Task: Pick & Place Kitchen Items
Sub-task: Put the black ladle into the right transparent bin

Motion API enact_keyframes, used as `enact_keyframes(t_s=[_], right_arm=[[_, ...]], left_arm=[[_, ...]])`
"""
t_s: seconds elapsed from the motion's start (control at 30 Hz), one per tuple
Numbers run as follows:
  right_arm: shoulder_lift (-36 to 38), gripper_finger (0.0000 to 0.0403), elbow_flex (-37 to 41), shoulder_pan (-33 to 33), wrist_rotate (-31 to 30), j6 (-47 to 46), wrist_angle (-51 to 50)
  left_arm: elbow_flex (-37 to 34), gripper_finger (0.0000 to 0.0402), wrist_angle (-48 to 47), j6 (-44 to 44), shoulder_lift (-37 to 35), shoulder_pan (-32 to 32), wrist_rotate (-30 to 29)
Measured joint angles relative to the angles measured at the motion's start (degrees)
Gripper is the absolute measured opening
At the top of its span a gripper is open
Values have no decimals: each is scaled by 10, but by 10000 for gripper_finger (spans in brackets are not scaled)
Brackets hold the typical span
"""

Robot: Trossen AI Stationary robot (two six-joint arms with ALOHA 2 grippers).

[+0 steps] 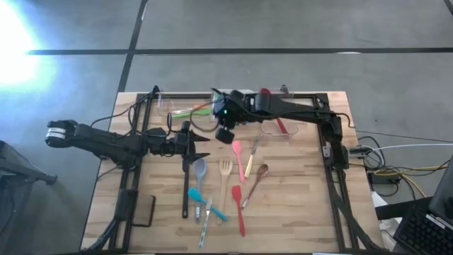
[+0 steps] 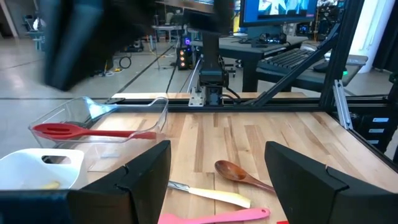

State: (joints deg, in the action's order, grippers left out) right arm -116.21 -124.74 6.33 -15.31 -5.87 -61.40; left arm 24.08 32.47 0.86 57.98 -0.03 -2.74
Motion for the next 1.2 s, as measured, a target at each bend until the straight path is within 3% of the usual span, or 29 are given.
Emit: enact_keyframes(t_s=[0.2, 0.5, 0.9, 1.07, 1.2], right_arm=[[49, 45, 94, -55, -25, -41, 9], [177, 45, 330, -140, -115, -194, 78], [347, 43, 550, -217, -143, -308, 199], [409, 45, 632, -250, -220, -292, 322], [445, 43, 692, -255, -226, -278, 428]], left_arm=[[0, 262, 4, 0, 0, 0, -4], [0, 262, 5, 0, 0, 0, -4], [0, 262, 12, 10, -1, 0, -15], [0, 262, 21, -22, -2, 0, -16], [2, 262, 21, -33, -3, 0, -17]])
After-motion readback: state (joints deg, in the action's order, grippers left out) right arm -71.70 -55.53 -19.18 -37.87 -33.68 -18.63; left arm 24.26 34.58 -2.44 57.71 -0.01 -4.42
